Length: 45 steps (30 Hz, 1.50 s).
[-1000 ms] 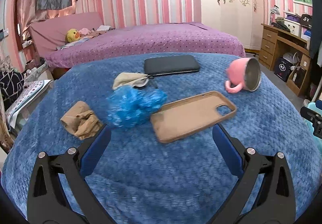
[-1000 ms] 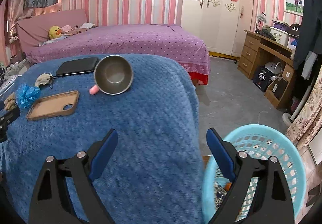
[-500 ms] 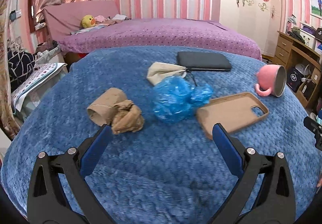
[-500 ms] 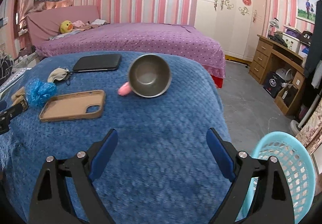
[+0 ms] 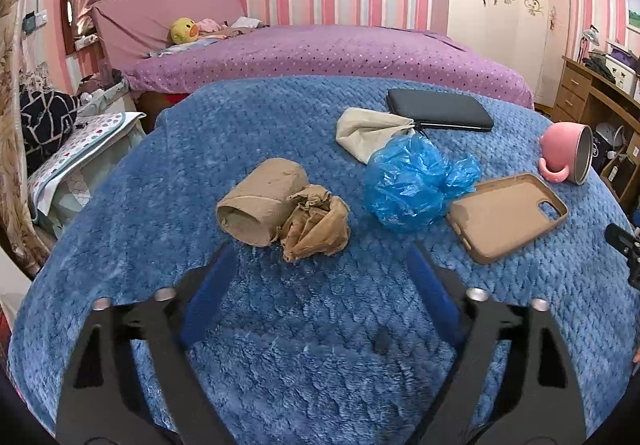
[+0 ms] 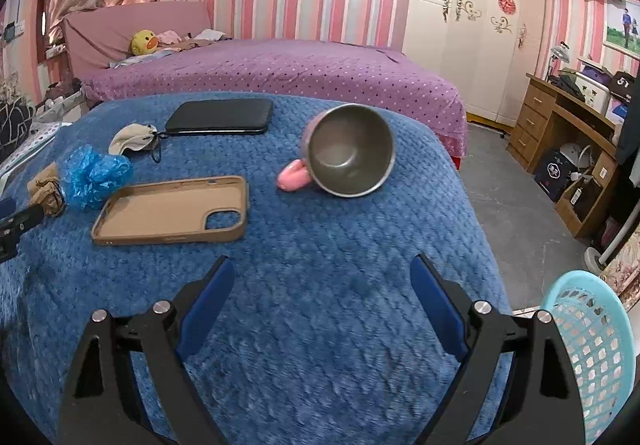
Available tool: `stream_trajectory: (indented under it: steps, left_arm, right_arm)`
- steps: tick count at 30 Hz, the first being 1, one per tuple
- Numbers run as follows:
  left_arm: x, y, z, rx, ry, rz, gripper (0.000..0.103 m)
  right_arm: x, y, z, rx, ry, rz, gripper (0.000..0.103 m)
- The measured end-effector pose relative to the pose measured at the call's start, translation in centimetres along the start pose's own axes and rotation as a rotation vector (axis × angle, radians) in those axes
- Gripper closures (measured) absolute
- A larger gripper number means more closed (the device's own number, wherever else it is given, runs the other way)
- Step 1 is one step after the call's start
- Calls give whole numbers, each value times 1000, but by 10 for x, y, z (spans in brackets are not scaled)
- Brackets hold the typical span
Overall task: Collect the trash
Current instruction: 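Move both open tools back toward the items on the blanket, then grasp the crumpled brown paper with left tool while right tool grasps the blue bag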
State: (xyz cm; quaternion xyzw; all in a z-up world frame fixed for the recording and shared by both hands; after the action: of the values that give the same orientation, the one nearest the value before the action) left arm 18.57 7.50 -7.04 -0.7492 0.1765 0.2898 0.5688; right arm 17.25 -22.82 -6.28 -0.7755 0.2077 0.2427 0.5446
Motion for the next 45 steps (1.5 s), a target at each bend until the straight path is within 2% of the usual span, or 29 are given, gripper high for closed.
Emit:
stream_trajectory:
  steps: [5, 11, 17, 21, 28, 32, 35, 40, 45]
  left_arm:
    - [11, -3, -3, 14, 47, 45, 50]
    - [22, -12, -15, 45, 49, 28, 60]
    - [36, -23, 0, -22, 31, 48, 61]
    - [44, -27, 19, -108, 73, 89, 64]
    - [45, -29, 21, -90, 94, 93, 66]
    - [35, -32, 27, -65, 76, 66, 66]
    - [22, -38, 40, -83, 90, 48, 66]
    - [0, -45, 57, -62, 81, -1, 66]
    - [-13, -57, 85, -101, 46, -52, 66]
  right_arm:
    - [4, -4, 11, -35, -2, 5, 15]
    - [5, -6, 14, -46, -9, 10, 15]
    - [6, -4, 17, -49, -13, 19, 15]
    - [6, -2, 22, -59, -11, 26, 15]
    - [1, -3, 31, -84, -8, 22, 15]
    - [-3, -9, 36, -61, -29, 4, 15]
    - [-5, -19, 45, -56, -60, -19, 15]
    - [6, -33, 77, -86, -103, -11, 15]
    - [6, -58, 114, -115, -147, -51, 15]
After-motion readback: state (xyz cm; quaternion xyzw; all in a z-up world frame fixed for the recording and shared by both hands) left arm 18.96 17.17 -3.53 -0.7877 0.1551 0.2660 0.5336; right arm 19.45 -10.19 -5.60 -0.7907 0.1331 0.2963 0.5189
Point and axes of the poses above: each gripper's, at about its wrist camera, not at the fingertips, and x roughly the way its jaws point, z to its left, y to its underside, the point moved 3 cm from there along x, roughly the way its jaws point, and after that the axes turned 15 degrees about -x, right-handed, at the moved point
